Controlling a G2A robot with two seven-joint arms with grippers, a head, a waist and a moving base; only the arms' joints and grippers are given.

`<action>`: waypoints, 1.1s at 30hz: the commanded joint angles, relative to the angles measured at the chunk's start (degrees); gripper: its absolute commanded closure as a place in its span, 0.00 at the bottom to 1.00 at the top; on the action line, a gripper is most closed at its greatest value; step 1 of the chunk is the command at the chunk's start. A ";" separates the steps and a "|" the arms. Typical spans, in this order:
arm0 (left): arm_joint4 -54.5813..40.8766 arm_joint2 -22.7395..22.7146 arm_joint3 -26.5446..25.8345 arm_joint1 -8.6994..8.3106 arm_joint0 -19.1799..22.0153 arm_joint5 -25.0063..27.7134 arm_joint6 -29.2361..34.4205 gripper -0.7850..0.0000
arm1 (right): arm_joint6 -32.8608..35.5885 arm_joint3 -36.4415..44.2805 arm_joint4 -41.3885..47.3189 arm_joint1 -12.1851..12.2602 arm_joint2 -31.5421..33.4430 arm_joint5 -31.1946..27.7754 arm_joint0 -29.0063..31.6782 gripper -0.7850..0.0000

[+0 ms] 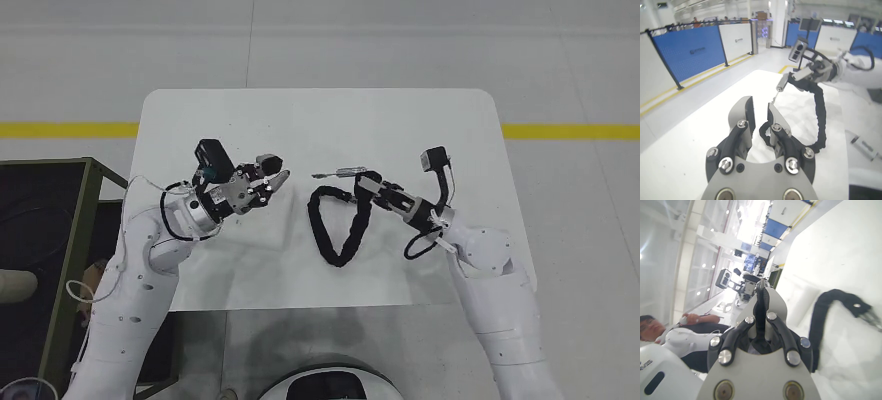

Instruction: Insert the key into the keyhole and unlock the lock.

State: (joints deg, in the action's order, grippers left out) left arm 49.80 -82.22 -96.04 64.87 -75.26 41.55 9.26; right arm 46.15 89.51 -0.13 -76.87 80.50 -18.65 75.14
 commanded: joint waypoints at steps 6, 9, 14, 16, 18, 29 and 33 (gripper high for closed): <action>-37.99 -2.41 -4.27 -0.66 -2.57 -12.90 23.64 0.00 | -9.00 -3.24 -12.03 0.28 -1.12 3.89 0.16 0.00; -37.99 -2.41 -4.27 -0.66 -2.57 -12.90 23.64 0.00 | -10.73 -3.97 -14.24 0.33 -1.74 6.54 0.16 0.00; -37.99 -2.41 -4.27 -0.66 -2.57 -12.90 23.64 0.00 | -11.03 -2.14 -21.82 0.92 -1.81 9.81 0.73 0.00; -37.99 -2.41 -4.27 -0.66 -2.57 -12.90 23.64 0.00 | -10.20 -1.04 -21.04 1.03 -1.58 11.06 1.24 0.00; -37.99 -2.41 -4.27 -0.66 -2.57 -12.90 23.64 0.00 | -10.64 -0.70 -21.99 1.11 -1.33 11.33 1.32 0.00; -37.99 -2.41 -4.27 -0.66 -2.57 -12.90 23.64 0.00 | -10.65 -0.70 -22.01 1.11 -1.33 11.32 1.31 0.00; -37.98 -2.41 -4.27 -0.66 -2.57 -12.90 23.64 0.00 | -10.65 -0.70 -22.01 1.11 -1.33 11.32 1.31 0.00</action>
State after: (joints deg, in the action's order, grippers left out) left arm 11.81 -84.63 -100.31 64.22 -77.83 28.65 32.90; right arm 35.50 88.81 -22.14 -75.75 79.18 -7.32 76.46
